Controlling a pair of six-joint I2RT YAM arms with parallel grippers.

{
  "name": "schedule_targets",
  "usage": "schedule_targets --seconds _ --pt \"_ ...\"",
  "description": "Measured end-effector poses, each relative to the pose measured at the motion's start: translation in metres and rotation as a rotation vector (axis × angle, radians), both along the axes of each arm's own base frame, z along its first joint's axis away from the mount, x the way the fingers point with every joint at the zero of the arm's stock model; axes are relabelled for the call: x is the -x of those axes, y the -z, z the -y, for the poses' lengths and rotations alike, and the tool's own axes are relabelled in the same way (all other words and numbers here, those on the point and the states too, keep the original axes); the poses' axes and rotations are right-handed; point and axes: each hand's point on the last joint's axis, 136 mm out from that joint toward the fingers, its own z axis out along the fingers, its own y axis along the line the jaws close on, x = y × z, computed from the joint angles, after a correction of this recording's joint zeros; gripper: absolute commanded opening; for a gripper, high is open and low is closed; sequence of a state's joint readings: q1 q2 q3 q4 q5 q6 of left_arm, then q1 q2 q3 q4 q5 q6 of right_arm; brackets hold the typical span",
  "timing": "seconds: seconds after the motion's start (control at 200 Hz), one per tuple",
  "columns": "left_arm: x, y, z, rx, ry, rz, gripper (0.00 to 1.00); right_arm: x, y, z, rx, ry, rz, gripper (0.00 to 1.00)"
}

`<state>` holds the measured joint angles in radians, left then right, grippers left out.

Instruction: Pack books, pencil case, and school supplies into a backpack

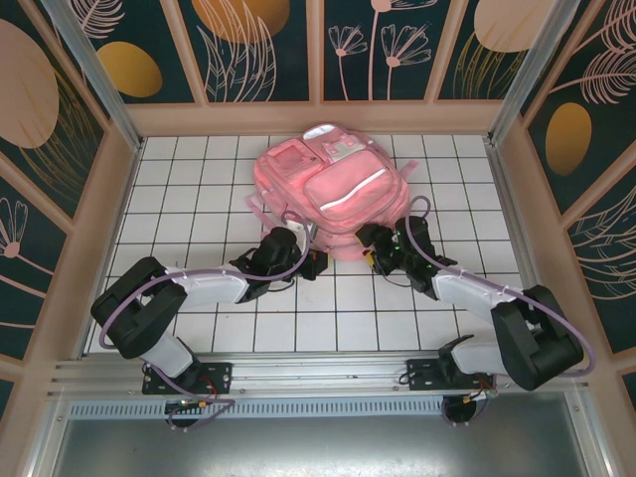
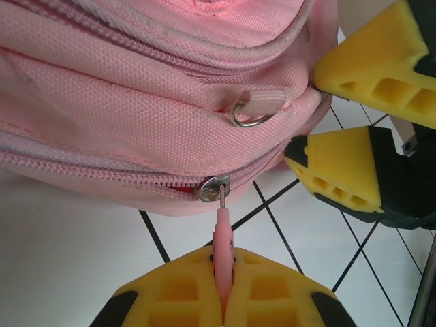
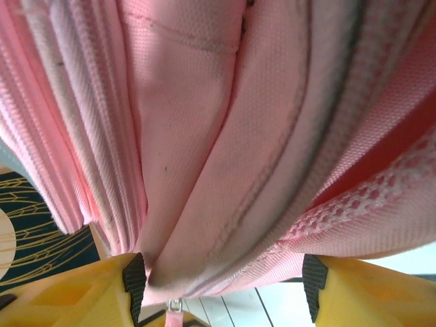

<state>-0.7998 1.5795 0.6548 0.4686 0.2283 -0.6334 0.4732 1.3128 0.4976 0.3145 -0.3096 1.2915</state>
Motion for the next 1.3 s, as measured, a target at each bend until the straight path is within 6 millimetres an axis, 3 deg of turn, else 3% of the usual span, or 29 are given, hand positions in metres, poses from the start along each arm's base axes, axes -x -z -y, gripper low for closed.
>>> schedule_targets --seconds 0.22,0.31,0.831,1.296 --pt "0.002 0.0 0.001 0.001 0.002 -0.004 0.0 -0.01 0.004 -0.008 -0.04 0.017 -0.019 0.11" --pt "0.001 -0.001 0.001 0.003 0.0 0.0 0.0 -0.012 0.003 -0.008 -0.037 0.024 -0.019 0.0" --pt "-0.01 0.001 -0.032 -0.13 -0.134 0.074 0.0 -0.001 -0.01 0.009 0.047 0.035 -0.005 0.0" --pt "-0.047 0.013 -0.079 -0.144 -0.287 0.04 0.0 0.003 -0.017 0.023 0.067 0.041 0.009 0.0"
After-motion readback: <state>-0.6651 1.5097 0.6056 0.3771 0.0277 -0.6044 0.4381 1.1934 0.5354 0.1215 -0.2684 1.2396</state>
